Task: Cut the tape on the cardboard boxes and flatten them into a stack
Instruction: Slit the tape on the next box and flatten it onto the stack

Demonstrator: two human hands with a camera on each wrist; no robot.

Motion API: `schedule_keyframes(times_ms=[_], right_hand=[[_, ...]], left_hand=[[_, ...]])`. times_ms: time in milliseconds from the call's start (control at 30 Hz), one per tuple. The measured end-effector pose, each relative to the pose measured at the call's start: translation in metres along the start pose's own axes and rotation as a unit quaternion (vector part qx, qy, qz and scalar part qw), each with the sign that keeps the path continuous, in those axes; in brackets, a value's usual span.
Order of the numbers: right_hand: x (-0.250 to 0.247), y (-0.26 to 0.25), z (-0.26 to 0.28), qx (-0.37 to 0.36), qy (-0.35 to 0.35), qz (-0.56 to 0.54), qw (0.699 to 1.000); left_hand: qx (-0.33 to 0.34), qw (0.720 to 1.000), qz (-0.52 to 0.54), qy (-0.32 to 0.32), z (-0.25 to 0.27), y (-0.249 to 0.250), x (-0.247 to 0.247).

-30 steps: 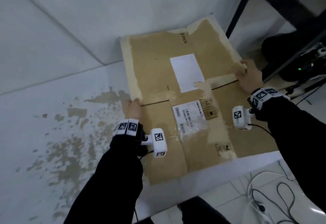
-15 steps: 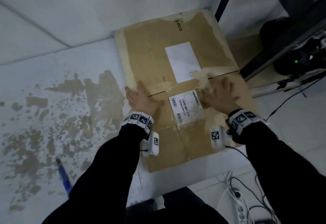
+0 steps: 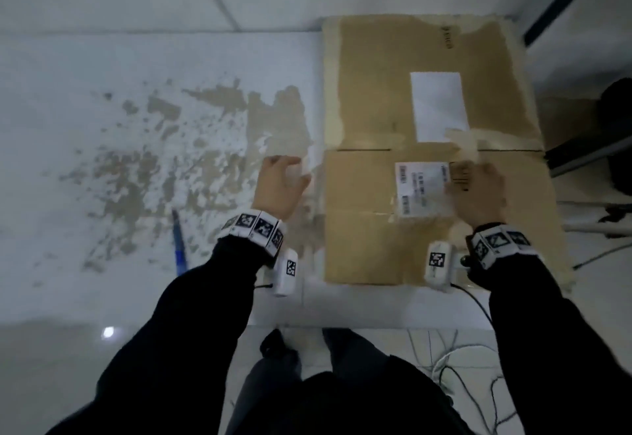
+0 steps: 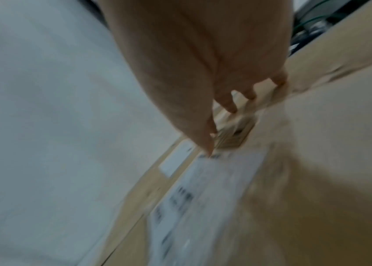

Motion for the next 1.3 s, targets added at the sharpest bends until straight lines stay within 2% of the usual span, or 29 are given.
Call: schedule_keyframes(times_ms=[67,133,233,300,400,467,533,600,667,733,767,867,900,1033,1200,1300], right_hand=[[0.006,-0.046,0.024,-0.079,0.057,-0.054,0.994],[0.029,-0.098,0.064,-0.149,0.028,-0.111,0.982],[0.095,-0.179,0.127,-0.215,-0.122,-0.235,0.94],[0.153,-0.23,0.177,-0.261,-0.264,-0.232,0.899],[0.238,-0.291,0.28,-0.315,-0.504,-0.142,0.792],[0.29,-0.312,0.346,-0.339,-0.613,-0.049,0.712],[0.341,-0.329,0.398,-0.363,-0.668,0.05,0.648],[0.388,-0.349,0.432,-0.374,-0.673,0.125,0.625],[0.435,-0.37,0.45,-0.385,-0.647,0.181,0.633],[0.473,-0.385,0.456,-0.367,-0.618,0.23,0.657],[0.49,-0.391,0.458,-0.339,-0.615,0.243,0.669],[0.528,-0.405,0.453,-0.254,-0.596,0.268,0.713],[0.535,-0.413,0.45,-0.242,-0.584,0.278,0.723],[0.562,-0.463,0.457,-0.196,-0.579,0.266,0.746],[0.624,-0.554,0.476,-0.117,-0.569,0.172,0.796],[0.667,-0.631,0.504,-0.113,-0.598,0.154,0.778]], left_hand=[[-0.012,0.994,0.09,0.054,0.04,-0.049,-0.032],[-0.057,0.983,0.161,0.068,0.091,-0.108,-0.052],[-0.156,0.956,0.219,0.119,0.172,-0.209,-0.074],[-0.255,0.92,0.246,0.168,0.228,-0.284,-0.078],[-0.433,0.838,0.269,0.192,0.31,-0.403,-0.057],[-0.541,0.771,0.294,0.166,0.365,-0.471,-0.029],[-0.625,0.679,0.363,0.127,0.418,-0.516,0.0],[-0.675,0.606,0.405,0.112,0.46,-0.544,0.012],[-0.688,0.573,0.433,0.106,0.481,-0.563,0.001],[-0.68,0.573,0.444,0.109,0.486,-0.58,-0.025],[-0.673,0.582,0.44,0.122,0.485,-0.592,-0.043],[-0.634,0.655,0.386,0.141,0.467,-0.633,-0.099],[-0.623,0.669,0.38,0.14,0.459,-0.643,-0.115],[-0.565,0.691,0.422,0.159,0.408,-0.681,-0.193],[-0.521,0.685,0.481,0.168,0.341,-0.738,-0.298],[-0.539,0.653,0.489,0.211,0.331,-0.793,-0.365]])
Point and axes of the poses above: each hand's wrist, its own z-axis away from the middle knuckle, its own x-axis out of the palm, y = z × x, the point moved 8 cm from there along -z, towards the middle knuckle, and after that the axes turned 6 degrees about -x, right-handed, at the moved point
